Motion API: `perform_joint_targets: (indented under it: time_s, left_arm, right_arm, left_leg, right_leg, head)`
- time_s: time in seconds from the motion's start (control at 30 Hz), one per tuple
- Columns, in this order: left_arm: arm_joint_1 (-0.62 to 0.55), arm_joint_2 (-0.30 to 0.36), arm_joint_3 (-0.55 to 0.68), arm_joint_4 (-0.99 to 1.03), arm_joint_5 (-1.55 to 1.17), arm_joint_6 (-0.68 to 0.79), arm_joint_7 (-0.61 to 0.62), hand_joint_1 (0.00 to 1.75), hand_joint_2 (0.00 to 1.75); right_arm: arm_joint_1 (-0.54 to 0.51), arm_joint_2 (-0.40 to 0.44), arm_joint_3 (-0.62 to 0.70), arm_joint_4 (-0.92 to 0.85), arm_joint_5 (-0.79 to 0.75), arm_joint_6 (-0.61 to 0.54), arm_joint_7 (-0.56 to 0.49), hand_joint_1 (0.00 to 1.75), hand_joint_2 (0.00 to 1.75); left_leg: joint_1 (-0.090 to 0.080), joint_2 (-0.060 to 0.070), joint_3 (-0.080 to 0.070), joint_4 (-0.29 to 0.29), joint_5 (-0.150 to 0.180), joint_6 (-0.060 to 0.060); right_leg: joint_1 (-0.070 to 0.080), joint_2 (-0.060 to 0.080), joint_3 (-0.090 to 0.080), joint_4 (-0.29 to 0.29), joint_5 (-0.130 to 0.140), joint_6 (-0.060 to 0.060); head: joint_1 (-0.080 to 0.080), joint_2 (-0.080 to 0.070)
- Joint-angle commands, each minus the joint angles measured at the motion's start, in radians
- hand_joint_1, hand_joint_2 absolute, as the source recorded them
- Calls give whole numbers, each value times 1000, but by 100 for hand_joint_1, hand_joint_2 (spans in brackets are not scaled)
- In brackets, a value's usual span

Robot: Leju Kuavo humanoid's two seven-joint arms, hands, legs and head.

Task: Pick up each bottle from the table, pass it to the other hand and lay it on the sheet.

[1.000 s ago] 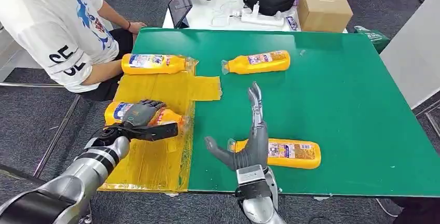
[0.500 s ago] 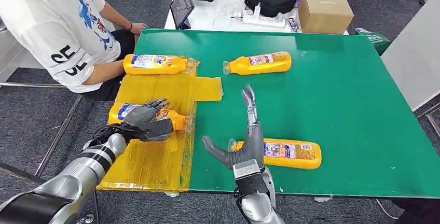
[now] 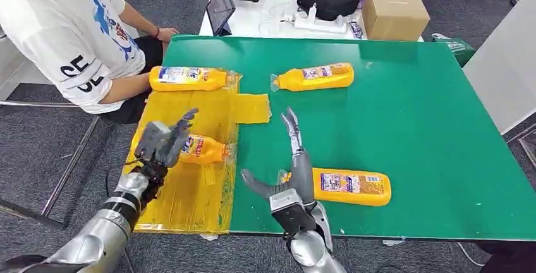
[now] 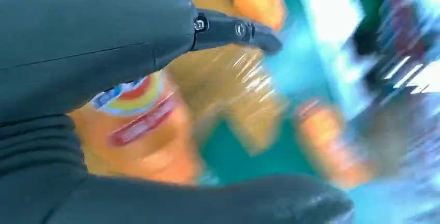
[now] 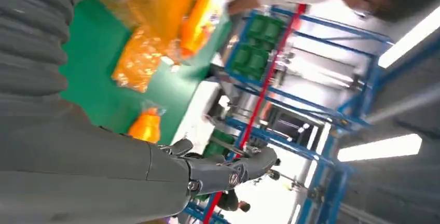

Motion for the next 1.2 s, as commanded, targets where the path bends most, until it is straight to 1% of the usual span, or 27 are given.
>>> perform_joint_targets:
  time_s: [0.03, 0.07, 0.1, 0.13, 0.17, 0.23, 0.3, 0.37, 0.4, 0.47, 0.53, 0.57, 0.63, 0.67, 0.7, 0.73, 0.8, 0.9, 0.97, 1.03, 1.07, 1.1, 1.2]
  left_arm:
    - [169, -123, 173, -511, 100, 412, -105, 0, 175]
    - [181, -120, 167, -530, 101, 414, -103, 0, 175]
    - [185, -118, 166, -532, 101, 413, -103, 0, 175]
    - [202, -117, 160, -566, 66, 478, -117, 0, 175]
    - [230, -109, 142, -612, 42, 532, -117, 0, 175]
    - [259, -102, 132, -645, 53, 539, -117, 0, 175]
    - [259, -102, 132, -645, 53, 539, -117, 0, 175]
    - [286, -94, 117, -673, 18, 605, -117, 0, 175]
    - [310, -94, 117, -674, 26, 605, -117, 0, 175]
    - [343, -98, 117, -666, 13, 590, -117, 0, 175]
    - [360, -100, 113, -664, 18, 574, -117, 0, 175]
    - [363, -104, 117, -653, 21, 562, -117, 0, 175]
    - [379, -111, 106, -623, -3, 543, -117, 0, 175]
    - [383, -116, 104, -616, -5, 536, -117, 0, 175]
    - [386, -119, 101, -618, -8, 537, -117, 0, 175]
    - [383, -117, 97, -606, -10, 527, -117, 0, 175]
    - [367, -113, 91, -580, -21, 520, -117, 0, 175]
    - [347, -112, 91, -549, -19, 510, -116, 0, 175]
    - [347, -112, 91, -549, -19, 510, -116, 0, 175]
    - [347, -112, 91, -549, -19, 510, -116, 0, 175]
    - [347, -112, 91, -549, -19, 510, -116, 0, 175]
    - [347, -112, 91, -549, -19, 510, -116, 0, 175]
    - [347, -112, 91, -549, -19, 510, -116, 0, 175]
  right_arm:
    - [-37, -136, -15, 102, 275, 45, 219, 0, 175]
    - [-34, -145, -23, 106, 274, 46, 218, 0, 175]
    - [-33, -149, -25, 108, 272, 49, 212, 0, 175]
    - [-34, -171, -19, 115, 354, 64, 279, 0, 175]
    - [-19, -190, -31, 93, 352, 97, 301, 0, 175]
    - [-2, -214, -45, 68, 349, 115, 304, 0, 175]
    - [-2, -214, -45, 68, 349, 115, 304, 0, 175]
    - [20, -240, -59, 29, 371, 151, 348, 0, 175]
    - [48, -271, -79, -17, 372, 179, 376, 0, 175]
    - [100, -323, -116, -90, 355, 232, 398, 0, 175]
    - [124, -347, -136, -121, 355, 259, 404, 0, 175]
    - [136, -358, -146, -132, 348, 277, 413, 0, 175]
    - [161, -394, -176, -155, 333, 318, 442, 0, 175]
    - [167, -402, -191, -156, 326, 327, 452, 0, 175]
    - [166, -409, -198, -153, 318, 346, 461, 0, 175]
    - [166, -417, -204, -143, 273, 393, 459, 0, 175]
    - [158, -430, -206, -93, 251, 424, 458, 0, 175]
    - [136, -437, -207, -27, 249, 433, 469, 0, 175]
    - [136, -437, -207, -27, 249, 433, 469, 0, 175]
    - [133, -437, -208, -27, 248, 434, 469, 0, 175]
    - [133, -437, -208, -27, 248, 434, 469, 0, 175]
    - [133, -437, -208, -27, 248, 434, 469, 0, 175]
    - [133, -437, -208, -27, 248, 434, 469, 0, 175]
  left_leg:
    - [2, 0, 0, 1, -1, 0]
    - [1, 1, -1, 0, -1, 0]
    - [1, 1, 1, -1, -2, 0]
    - [1, 1, 1, -1, -1, 0]
    - [1, 0, 0, 0, -1, 0]
    - [1, -1, -1, 0, -1, 0]
    - [1, 1, 0, 0, -2, 0]
    - [0, 0, -3, 0, -1, 0]
    - [0, -1, -3, 0, -1, 0]
    - [0, -1, -3, -1, -1, 0]
    - [-1, -3, -2, -1, -1, 0]
    - [1, -4, 2, -1, -3, 0]
    - [0, -3, -2, 0, -2, 0]
    - [1, -2, 0, 0, -3, 0]
    - [0, -2, -3, -1, -2, 0]
    - [-1, -3, -3, -1, -2, 0]
    - [0, -3, -3, 0, -2, 0]
    - [0, -2, -4, -1, -1, 0]
    - [0, -1, -2, -1, -1, 0]
    - [0, -1, -4, -1, -1, 0]
    - [1, -1, 0, -1, -2, -1]
    - [0, -2, -3, -1, -1, 0]
    - [0, -1, -3, -1, -1, 0]
  right_leg:
    - [2, -2, 2, -1, -1, -1]
    - [1, 0, 0, -2, 0, 0]
    - [2, 0, 2, -3, 0, -1]
    - [1, 0, 2, -3, 0, -1]
    - [1, -1, 1, -2, 0, 0]
    - [1, -1, 1, -2, -1, 0]
    - [1, 1, 2, -2, -1, -1]
    - [0, -1, -2, -1, -1, -1]
    - [0, -1, -2, -1, -1, -1]
    - [0, -2, -1, -2, -1, -1]
    - [0, -3, -1, -2, -2, 0]
    - [1, -5, 4, -4, -3, -1]
    - [0, -3, 0, -2, -2, -1]
    - [1, -3, 2, -3, -3, -1]
    - [0, -3, -1, -2, -2, -1]
    - [0, -4, -1, -2, -2, -1]
    - [0, -4, 0, -3, -2, -1]
    - [0, -2, -2, -3, -1, -1]
    - [0, -2, -1, -3, -1, -1]
    - [0, -2, -3, -3, 0, -1]
    - [2, -3, 1, -4, -1, -2]
    - [1, -2, -1, -3, -1, -1]
    - [1, -2, -2, -3, -1, -1]
  head:
    - [0, 0]
    - [0, 0]
    - [0, 0]
    - [0, 0]
    - [0, 0]
    - [0, 0]
    - [-1, 0]
    - [0, 0]
    - [0, 0]
    - [0, 0]
    - [0, 0]
    - [-1, 0]
    - [0, 0]
    - [0, 0]
    - [-1, 0]
    - [-1, 0]
    - [0, 0]
    - [0, 0]
    - [-1, 0]
    - [-1, 0]
    - [-1, 0]
    - [0, 0]
    - [-1, 0]
